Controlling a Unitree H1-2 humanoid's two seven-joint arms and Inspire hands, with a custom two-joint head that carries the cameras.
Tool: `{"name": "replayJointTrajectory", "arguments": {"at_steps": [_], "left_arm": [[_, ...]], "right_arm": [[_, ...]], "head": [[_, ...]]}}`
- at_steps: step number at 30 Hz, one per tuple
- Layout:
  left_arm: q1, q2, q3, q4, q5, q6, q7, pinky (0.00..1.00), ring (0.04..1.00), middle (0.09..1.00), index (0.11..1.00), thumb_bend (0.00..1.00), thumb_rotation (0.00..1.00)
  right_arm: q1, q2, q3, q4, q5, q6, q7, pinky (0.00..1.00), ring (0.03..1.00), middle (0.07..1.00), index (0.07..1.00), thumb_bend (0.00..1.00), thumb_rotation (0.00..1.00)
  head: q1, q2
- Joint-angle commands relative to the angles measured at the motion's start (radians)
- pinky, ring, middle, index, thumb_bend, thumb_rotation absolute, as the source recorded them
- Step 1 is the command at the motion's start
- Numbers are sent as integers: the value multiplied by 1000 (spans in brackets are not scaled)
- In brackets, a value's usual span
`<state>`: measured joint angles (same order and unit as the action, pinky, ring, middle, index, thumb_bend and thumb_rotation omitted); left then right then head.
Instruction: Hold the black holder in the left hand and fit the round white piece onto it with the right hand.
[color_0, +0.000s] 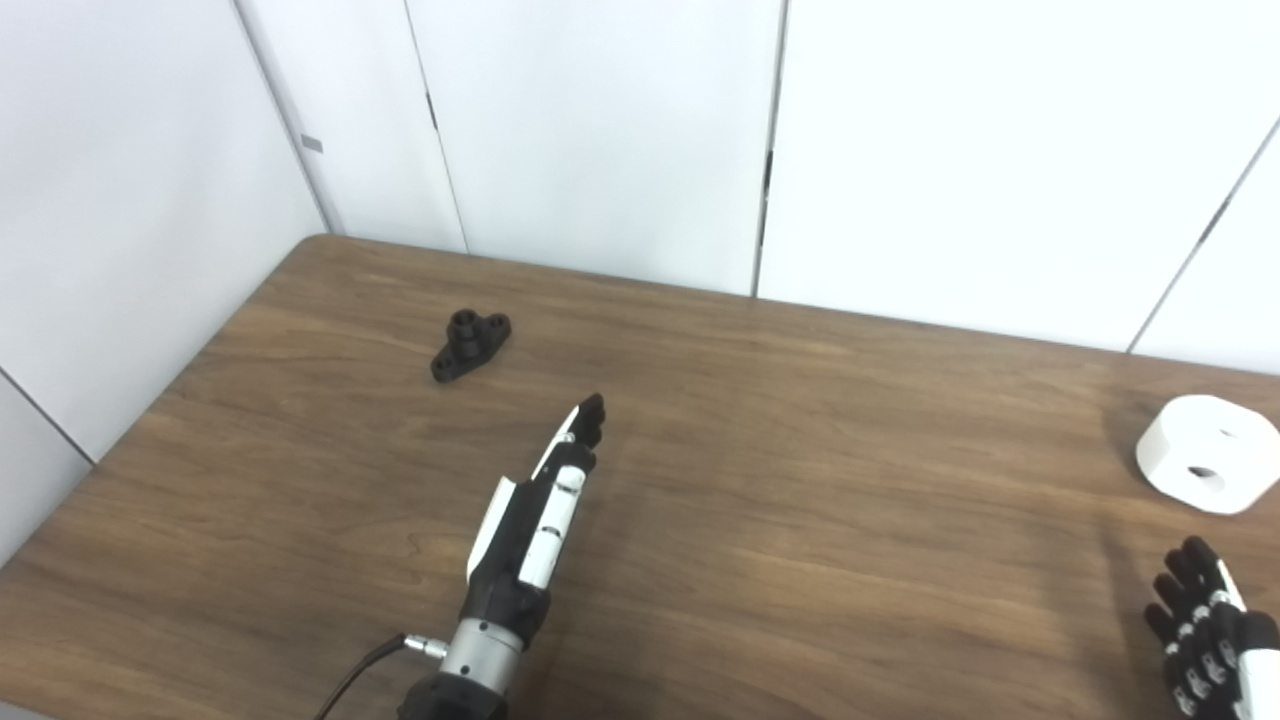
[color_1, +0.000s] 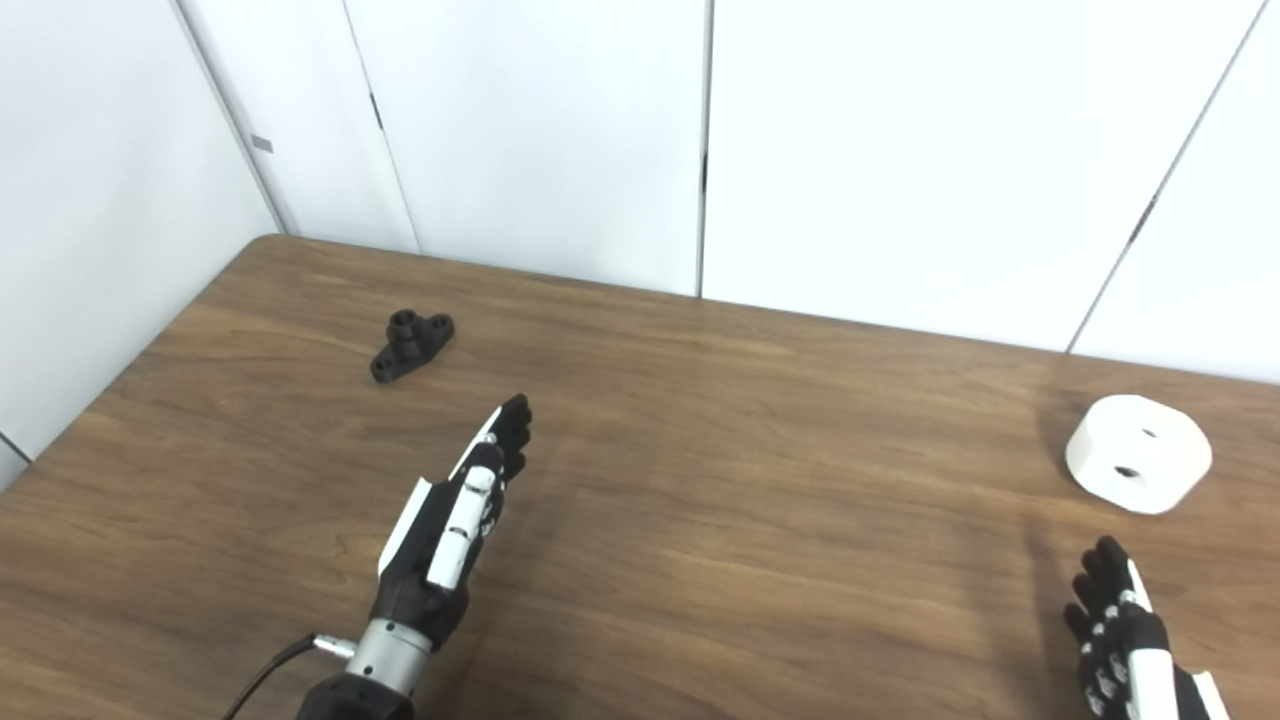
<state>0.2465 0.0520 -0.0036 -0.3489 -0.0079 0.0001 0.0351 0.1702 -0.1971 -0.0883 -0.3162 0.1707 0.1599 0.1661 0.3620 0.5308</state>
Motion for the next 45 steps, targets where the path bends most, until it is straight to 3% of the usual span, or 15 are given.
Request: {"name": "replayJointTrajectory", "arguments": {"at_steps": [1,9,12,13,14,17,18,23,26,29,32,35,40,45], "left_arm": [[132,-47,-17,-8,29,-51,16,1000,998,972,967,391,961],[136,-45,-22,-3,46,-51,29,1000,998,976,974,380,998],[143,-39,-18,-16,66,-41,35,1000,993,973,969,391,937],[146,-37,-18,-37,126,-31,51,999,992,976,968,375,885],[148,-35,-17,-53,170,-24,64,941,960,961,948,407,597],[145,-30,-9,-106,255,-1,80,911,948,952,926,502,271],[144,-29,-4,-124,264,11,79,914,949,952,923,541,235],[110,-29,48,-223,420,127,100,884,908,901,889,727,222],[79,-20,76,-267,515,207,91,870,893,900,880,742,220],[40,2,95,-311,645,310,55,807,863,879,861,748,259],[-3,27,115,-330,742,374,27,750,832,853,842,749,263],[-45,45,146,-326,764,412,7,706,809,839,837,753,264],[-118,83,207,-286,742,458,-24,749,841,858,837,739,285],[-183,125,244,-208,743,465,-27,776,870,869,820,773,306]], "right_arm": [[-1,-17,-5,0,12,-36,15,1000,1000,1000,1000,583,1000],[2,-17,0,7,9,-43,16,1000,1000,1000,1000,612,1000],[8,-16,1,6,12,-46,20,1000,1000,1000,1000,616,1000],[11,-14,2,3,10,-43,18,1000,1000,1000,1000,618,1000],[12,-13,3,1,9,-41,17,1000,1000,1000,998,620,1000],[17,-12,9,-1,0,-42,16,1000,1000,1000,1000,633,1000],[18,-13,12,-3,-5,-44,16,1000,1000,1000,1000,634,1000],[22,-8,13,3,-7,-61,11,1000,1000,1000,998,621,1000],[23,-8,15,9,-12,-64,8,1000,1000,1000,1000,636,1000],[23,-10,17,12,-17,-60,7,1000,1000,1000,993,614,1000],[24,-13,18,18,-20,-60,10,1000,1000,1000,988,592,1000],[25,-15,18,17,-17,-58,12,1000,1000,1000,984,598,1000],[25,-18,18,18,-12,-67,12,1000,1000,1000,986,597,1000],[29,-19,18,16,-5,-68,14,1000,1000,1000,989,588,1000]], "head": [[-3,-5],[-23,-5],[-35,-19],[-46,-21],[-46,-21],[-61,-19],[-62,-19],[-70,-26],[-71,-33],[-73,-35],[-73,-35],[-70,-30],[-67,-26],[-65,-24]]}}
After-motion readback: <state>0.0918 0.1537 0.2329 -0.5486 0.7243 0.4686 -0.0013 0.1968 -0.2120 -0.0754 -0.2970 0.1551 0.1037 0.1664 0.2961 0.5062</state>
